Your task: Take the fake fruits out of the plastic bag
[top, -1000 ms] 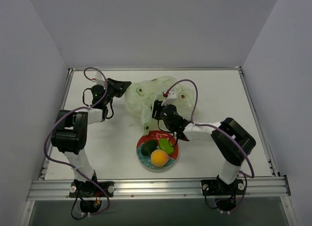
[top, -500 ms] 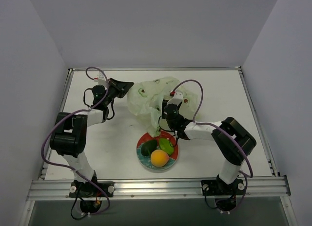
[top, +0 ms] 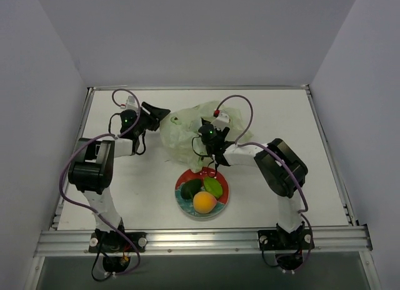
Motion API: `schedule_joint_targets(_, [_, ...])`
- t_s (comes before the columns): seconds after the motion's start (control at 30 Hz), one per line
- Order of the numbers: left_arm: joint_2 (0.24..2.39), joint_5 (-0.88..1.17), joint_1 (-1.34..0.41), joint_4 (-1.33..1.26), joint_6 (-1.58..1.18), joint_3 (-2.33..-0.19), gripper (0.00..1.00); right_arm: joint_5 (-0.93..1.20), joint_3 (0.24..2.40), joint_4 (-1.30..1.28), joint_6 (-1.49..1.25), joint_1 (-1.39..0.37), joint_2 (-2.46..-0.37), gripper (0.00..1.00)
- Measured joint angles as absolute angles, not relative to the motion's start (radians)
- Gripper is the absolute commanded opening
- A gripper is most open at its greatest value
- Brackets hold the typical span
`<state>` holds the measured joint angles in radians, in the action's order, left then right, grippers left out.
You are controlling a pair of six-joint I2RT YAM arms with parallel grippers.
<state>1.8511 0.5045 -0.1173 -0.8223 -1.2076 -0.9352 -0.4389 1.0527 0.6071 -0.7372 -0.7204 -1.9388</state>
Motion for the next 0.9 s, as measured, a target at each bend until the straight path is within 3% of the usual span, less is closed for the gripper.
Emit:
schedule_joint_targets(0.07, [1.868, 0.499, -0.116, -0.818, -1.211, -0.934, 0.68, -0.439, 1.077, 0.593, -0.757, -0.721, -1.971, 0.91])
schedule_joint_targets(0.17, [1.872, 0.496, -0.111, -0.822, -1.211, -0.925, 0.78, -0.439, 1.09, 0.59, -0.784, -0.721, -2.006, 0.85])
schedule_joint_targets(0.2, [1.87, 0.496, -0.11, -0.827, -1.21, -0.918, 0.86, -0.439, 1.09, 0.586, -0.791, -0.721, -2.013, 0.79])
schedule_joint_targets(0.23, [1.866, 0.494, -0.108, -0.829, -1.208, -0.908, 0.88, -0.439, 1.09, 0.585, -0.797, -0.721, -2.02, 0.74])
schedule_joint_targets(0.3, [1.841, 0.48, -0.102, -0.827, -1.208, -0.871, 0.92, -0.438, 1.09, 0.587, -0.805, -0.721, -2.027, 0.51])
schedule_joint_targets(0.43, [1.695, 0.422, -0.094, -0.777, -1.184, -0.749, 0.93, -0.448, 1.088, 0.629, -0.814, -0.721, -2.021, 0.31])
schedule_joint_targets(0.63, [1.271, 0.226, -0.178, -0.504, -1.015, -0.678, 0.86, -0.456, 1.032, 0.672, -0.808, -0.727, -1.989, 0.23])
schedule_joint_targets(0.9, [0.918, 0.087, -0.542, -0.198, -0.787, -0.666, 0.81, -0.456, 0.935, 0.702, -0.777, -0.741, -1.868, 0.15])
